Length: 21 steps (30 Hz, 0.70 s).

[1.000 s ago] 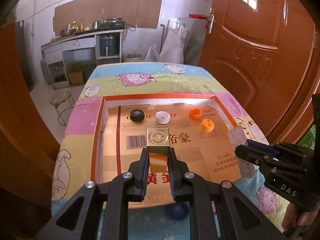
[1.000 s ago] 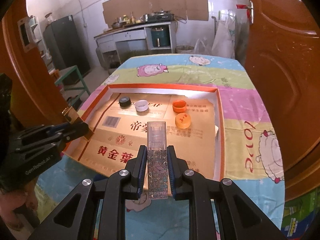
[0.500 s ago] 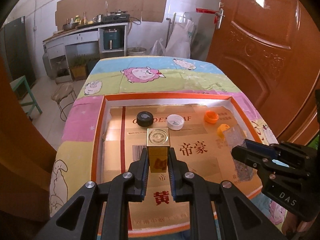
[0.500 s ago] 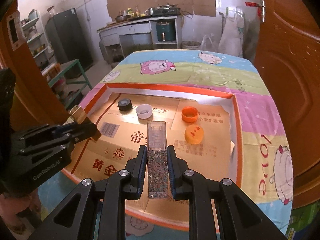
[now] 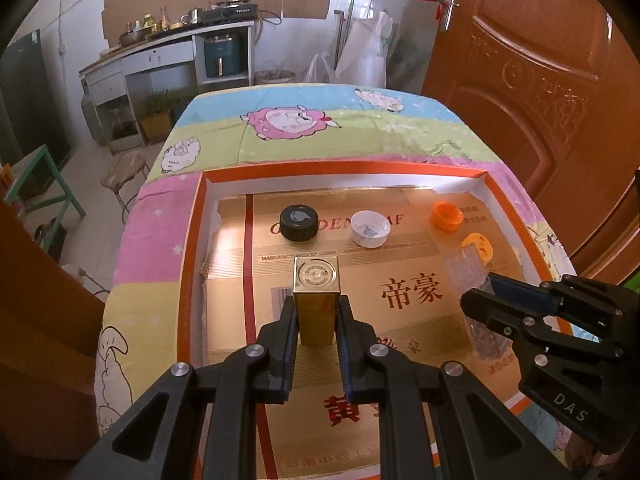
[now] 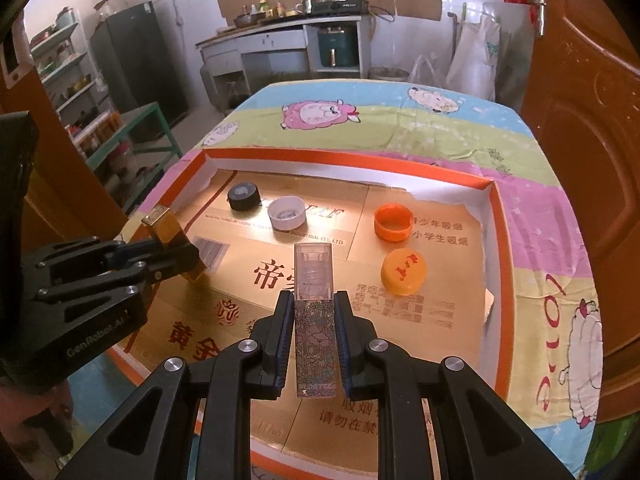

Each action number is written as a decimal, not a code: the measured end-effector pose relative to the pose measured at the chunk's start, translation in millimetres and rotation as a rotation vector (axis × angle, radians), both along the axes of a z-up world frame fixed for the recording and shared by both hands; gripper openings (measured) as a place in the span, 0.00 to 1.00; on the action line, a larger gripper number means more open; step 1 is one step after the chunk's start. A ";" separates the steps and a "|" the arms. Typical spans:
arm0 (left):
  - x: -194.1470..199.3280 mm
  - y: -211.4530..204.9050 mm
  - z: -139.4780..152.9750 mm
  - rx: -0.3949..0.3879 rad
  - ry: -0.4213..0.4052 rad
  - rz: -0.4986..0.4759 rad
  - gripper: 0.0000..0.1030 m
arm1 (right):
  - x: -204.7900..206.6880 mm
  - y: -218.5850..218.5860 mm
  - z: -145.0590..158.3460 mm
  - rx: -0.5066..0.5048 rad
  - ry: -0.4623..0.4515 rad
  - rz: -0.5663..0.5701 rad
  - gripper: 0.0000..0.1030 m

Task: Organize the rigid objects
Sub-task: 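Lower the gold lipstick upright into the tray box and open the left gripper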

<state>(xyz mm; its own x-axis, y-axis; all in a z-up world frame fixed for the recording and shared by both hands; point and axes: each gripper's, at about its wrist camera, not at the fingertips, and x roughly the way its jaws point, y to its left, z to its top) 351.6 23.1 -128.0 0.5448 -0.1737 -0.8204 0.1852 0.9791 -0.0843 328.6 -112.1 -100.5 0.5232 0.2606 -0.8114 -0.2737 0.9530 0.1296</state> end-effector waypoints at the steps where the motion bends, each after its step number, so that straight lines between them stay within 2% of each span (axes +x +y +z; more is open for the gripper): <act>1: 1.2 0.1 -1.4 -0.001 0.004 -0.001 0.18 | 1.7 0.3 -1.6 0.000 0.003 0.000 0.20; 10: 8.9 -0.1 -6.4 -0.008 0.003 -0.001 0.18 | 14.2 3.2 -11.7 -0.006 0.016 0.001 0.20; 16: 22.9 -4.3 -6.5 0.010 0.033 -0.016 0.18 | 19.2 3.9 -17.3 0.002 0.028 -0.004 0.20; 21: 27.2 -2.8 -6.8 -0.014 0.033 -0.016 0.18 | 21.6 4.6 -17.8 0.007 0.020 -0.004 0.20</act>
<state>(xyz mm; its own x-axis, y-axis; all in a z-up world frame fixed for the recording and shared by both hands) 378.7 20.3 -134.9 0.5142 -0.1937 -0.8355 0.1975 0.9747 -0.1045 350.2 -107.5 -118.3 0.5081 0.2646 -0.8196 -0.2673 0.9531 0.1420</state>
